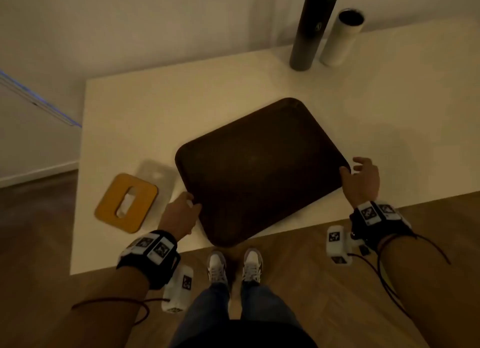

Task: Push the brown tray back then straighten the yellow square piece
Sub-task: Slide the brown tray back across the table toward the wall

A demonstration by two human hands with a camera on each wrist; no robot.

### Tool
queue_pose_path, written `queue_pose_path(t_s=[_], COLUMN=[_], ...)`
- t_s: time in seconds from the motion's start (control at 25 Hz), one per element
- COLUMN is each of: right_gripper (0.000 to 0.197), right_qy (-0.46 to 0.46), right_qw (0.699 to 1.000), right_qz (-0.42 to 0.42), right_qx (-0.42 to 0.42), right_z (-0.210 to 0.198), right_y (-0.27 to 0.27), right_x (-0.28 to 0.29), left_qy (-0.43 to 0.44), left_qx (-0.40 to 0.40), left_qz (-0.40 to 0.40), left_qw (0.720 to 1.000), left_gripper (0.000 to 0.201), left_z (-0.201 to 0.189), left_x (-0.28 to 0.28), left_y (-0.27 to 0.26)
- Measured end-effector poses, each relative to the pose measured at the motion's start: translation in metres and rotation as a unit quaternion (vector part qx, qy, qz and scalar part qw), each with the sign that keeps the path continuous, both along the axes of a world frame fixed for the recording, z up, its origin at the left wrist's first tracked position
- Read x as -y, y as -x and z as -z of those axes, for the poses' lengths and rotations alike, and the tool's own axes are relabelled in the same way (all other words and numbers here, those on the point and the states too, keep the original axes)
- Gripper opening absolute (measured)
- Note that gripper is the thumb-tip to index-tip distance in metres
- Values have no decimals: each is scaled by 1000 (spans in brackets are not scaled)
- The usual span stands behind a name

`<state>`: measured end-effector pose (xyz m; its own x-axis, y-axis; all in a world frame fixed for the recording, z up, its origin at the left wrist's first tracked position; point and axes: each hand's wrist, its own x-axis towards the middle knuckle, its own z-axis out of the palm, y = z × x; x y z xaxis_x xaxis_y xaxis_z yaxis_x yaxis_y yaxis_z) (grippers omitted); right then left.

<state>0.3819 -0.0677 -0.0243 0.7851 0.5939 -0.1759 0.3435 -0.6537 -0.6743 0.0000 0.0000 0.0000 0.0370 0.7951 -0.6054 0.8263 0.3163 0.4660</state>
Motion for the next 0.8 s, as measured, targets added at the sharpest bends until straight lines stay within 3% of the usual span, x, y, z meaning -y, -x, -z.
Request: queue_pose_path(t_s=[0.12, 0.24, 0.56, 0.8], right_gripper=[42, 36, 29, 23], right_qy=[60, 79, 67, 49], right_qw=[998, 996, 997, 996], right_qz=[-34, -41, 2, 39], right_qx=[7, -17, -42, -67], right_z=[5, 5, 9, 19], right_y=[-15, -19, -19, -6], right_x=[-11, -16, -15, -24], left_qy=[-8, -25, -90, -83], left_qx=[-13, -28, -32, -84], left_qz=[-36, -70, -95, -85], left_qw=[999, 997, 991, 989], left_gripper=[43, 38, 63, 47], left_z=[5, 7, 12, 23], left_x=[-11, -15, -67, -152], left_y=[-9, -7, -27, -21])
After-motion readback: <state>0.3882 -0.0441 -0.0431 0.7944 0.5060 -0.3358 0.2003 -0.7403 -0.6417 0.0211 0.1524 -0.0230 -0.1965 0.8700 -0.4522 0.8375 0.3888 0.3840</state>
